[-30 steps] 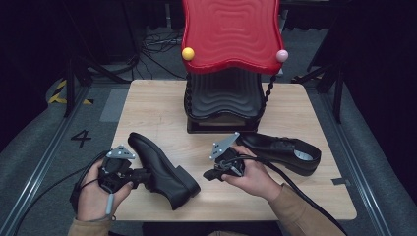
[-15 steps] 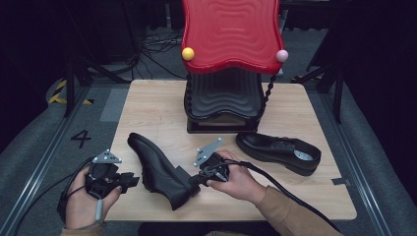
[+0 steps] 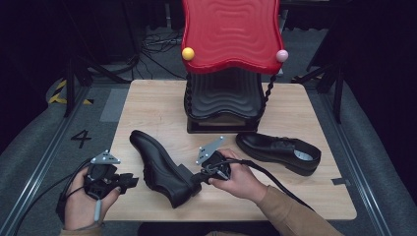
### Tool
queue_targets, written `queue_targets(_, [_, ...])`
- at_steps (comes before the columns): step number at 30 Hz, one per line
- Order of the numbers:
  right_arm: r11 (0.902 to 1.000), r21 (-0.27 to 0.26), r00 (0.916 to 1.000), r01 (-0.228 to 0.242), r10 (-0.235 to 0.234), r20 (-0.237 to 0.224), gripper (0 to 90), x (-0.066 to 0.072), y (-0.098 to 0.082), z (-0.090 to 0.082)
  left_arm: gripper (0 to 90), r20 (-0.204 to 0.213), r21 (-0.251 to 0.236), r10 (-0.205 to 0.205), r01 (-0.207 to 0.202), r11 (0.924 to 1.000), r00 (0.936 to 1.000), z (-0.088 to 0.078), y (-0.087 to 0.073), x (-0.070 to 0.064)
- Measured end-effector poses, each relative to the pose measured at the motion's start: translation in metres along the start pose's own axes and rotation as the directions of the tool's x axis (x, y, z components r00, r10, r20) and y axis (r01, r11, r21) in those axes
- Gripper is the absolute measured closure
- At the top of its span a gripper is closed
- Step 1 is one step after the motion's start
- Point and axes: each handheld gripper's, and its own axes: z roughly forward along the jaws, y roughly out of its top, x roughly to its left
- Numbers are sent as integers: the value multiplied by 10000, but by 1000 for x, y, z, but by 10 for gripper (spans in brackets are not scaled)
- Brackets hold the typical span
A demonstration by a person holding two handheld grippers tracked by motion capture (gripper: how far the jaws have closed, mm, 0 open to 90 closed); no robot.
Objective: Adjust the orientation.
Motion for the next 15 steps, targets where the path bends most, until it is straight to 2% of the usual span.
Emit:
queue_targets(9, [9994,177,9977,-295,284,608,900,-12,-5,-8,695,-17,34,-3,3,10000,10000,0,0,1])
queue_targets(12, [9986,328,9944,-421,386,988,900,-18,-9,-10,690,-24,60,-17,17,10000,10000,0,1,1])
queue_targets(15, [9975,381,9925,-587,542,1096,900,-24,-12,-11,687,-25,57,-2,3,10000,10000,1,1,2])
